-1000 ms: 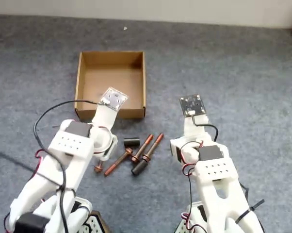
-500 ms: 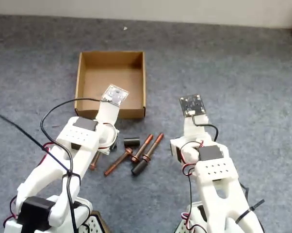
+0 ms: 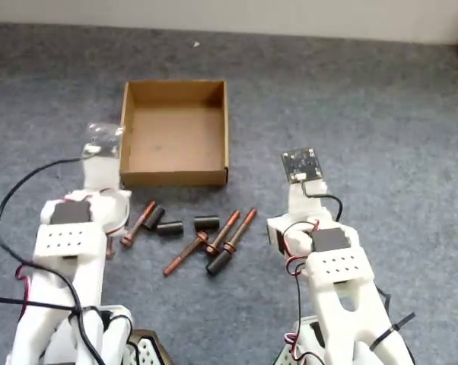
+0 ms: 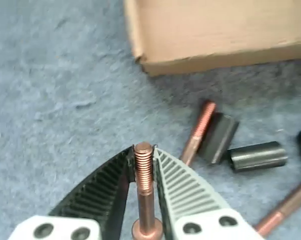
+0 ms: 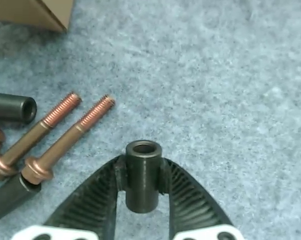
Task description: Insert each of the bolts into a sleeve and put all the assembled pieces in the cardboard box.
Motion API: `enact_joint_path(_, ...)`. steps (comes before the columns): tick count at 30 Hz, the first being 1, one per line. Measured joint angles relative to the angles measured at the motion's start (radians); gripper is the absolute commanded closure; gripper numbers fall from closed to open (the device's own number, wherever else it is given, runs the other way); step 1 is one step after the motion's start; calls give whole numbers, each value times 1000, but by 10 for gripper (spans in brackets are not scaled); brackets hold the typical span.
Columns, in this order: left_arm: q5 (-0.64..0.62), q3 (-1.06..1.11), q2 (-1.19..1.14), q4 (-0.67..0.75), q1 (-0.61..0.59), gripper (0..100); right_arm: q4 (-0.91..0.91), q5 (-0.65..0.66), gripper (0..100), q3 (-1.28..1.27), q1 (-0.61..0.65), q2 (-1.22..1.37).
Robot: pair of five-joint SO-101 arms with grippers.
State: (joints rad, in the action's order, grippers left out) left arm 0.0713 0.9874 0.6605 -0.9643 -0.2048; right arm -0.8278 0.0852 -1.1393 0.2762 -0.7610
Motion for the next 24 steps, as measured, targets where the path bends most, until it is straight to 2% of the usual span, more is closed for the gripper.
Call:
enact_joint_path(5,0,86,23,55,-118,978,0,0,993,0,0,0)
enact_joint_path(10,0,92,25,64,-242,800,0,0,993,0,0,0)
enact_joint_path(12,2,92,25,57,-290,759,0,0,993,0,0,0)
enact_joint_path(18,11,80,37,-26,-397,755,0,0,993,0,0,0)
enact_joint_path(21,135,44,37,-61,-428,755,0,0,993,0,0,0)
enact_joint_path(24,338,14,37,-74,-430,755,0,0,993,0,0,0)
